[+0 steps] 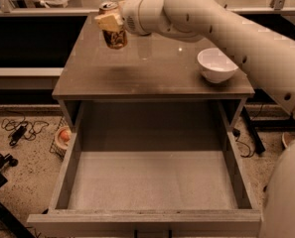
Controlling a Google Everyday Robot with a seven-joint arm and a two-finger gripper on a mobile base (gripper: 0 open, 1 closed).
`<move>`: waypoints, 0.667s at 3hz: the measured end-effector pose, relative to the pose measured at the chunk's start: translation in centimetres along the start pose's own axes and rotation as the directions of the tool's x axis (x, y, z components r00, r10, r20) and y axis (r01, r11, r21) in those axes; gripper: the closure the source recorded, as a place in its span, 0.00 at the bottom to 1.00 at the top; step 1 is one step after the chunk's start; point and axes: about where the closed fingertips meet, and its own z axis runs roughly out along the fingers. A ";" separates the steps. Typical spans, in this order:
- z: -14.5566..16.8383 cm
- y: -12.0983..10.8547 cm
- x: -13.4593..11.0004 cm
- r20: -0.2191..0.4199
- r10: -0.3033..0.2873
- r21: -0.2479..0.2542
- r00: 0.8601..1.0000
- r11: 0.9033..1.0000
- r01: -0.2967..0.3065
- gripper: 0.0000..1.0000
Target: Pick orange can from top drawer and place on counter
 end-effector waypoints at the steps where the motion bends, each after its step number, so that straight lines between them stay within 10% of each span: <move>1: 0.1 -3.1 3.4 0.043 0.018 0.058 0.999 0.998 -0.020 1.00; 2: -0.2 -5.1 6.7 0.065 0.017 0.094 0.998 0.995 -0.023 1.00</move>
Offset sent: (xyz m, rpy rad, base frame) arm 0.0586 -0.0844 -0.0887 0.0846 -0.0733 -0.1362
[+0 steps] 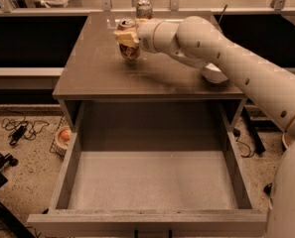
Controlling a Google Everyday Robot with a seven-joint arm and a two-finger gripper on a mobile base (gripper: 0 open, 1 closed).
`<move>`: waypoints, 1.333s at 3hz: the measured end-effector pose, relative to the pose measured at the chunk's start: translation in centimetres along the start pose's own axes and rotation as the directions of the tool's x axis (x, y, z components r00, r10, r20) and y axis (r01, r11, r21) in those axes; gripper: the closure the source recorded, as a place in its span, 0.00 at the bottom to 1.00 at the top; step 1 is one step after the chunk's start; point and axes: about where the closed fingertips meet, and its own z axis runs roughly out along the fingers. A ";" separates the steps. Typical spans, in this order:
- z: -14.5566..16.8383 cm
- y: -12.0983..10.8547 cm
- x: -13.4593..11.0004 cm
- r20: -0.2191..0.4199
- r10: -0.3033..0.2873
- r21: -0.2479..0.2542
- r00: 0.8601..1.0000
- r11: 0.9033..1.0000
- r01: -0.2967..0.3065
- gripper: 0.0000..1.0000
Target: Pick orange can from top drawer and place on counter
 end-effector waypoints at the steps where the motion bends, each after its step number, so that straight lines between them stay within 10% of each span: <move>1: 0.4 -0.8 2.8 0.012 0.006 0.013 1.000 1.000 -0.006 1.00; 3: 0.9 -0.7 3.8 0.004 0.013 -0.001 1.000 1.000 -0.013 0.88; 4: 1.0 -0.7 3.7 0.004 0.013 -0.001 1.000 1.000 -0.013 0.64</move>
Offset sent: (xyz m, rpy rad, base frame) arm 0.0213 -0.0061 -0.0791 -0.0032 0.0462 0.0191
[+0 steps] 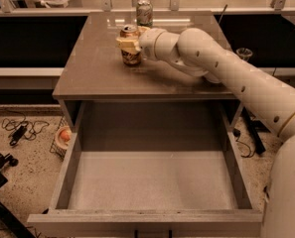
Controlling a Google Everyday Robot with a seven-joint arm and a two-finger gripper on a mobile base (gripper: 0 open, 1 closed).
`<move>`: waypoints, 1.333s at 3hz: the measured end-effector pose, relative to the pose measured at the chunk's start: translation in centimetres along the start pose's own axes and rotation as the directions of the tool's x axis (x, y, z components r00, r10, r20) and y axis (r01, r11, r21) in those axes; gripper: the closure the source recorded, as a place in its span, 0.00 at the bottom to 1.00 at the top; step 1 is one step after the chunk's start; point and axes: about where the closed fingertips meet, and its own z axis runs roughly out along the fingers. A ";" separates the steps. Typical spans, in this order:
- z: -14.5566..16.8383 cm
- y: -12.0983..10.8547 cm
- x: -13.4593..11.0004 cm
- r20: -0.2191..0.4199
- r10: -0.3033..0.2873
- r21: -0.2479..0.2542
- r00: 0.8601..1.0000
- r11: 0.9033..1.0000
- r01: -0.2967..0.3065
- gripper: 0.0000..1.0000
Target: Pick orange can from top drawer and place on counter
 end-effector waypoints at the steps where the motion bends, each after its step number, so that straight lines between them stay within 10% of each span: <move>1: 0.2 0.2 0.0 0.000 0.000 -0.004 1.000 1.000 0.000 0.41; 3: 0.6 0.7 0.0 0.001 0.001 -0.012 1.000 1.000 -0.001 0.00; 4: 0.6 0.7 0.0 0.001 0.001 -0.013 1.000 1.000 -0.001 0.00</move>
Offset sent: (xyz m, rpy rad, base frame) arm -0.0003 0.0026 -0.0004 0.0004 0.0007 0.0036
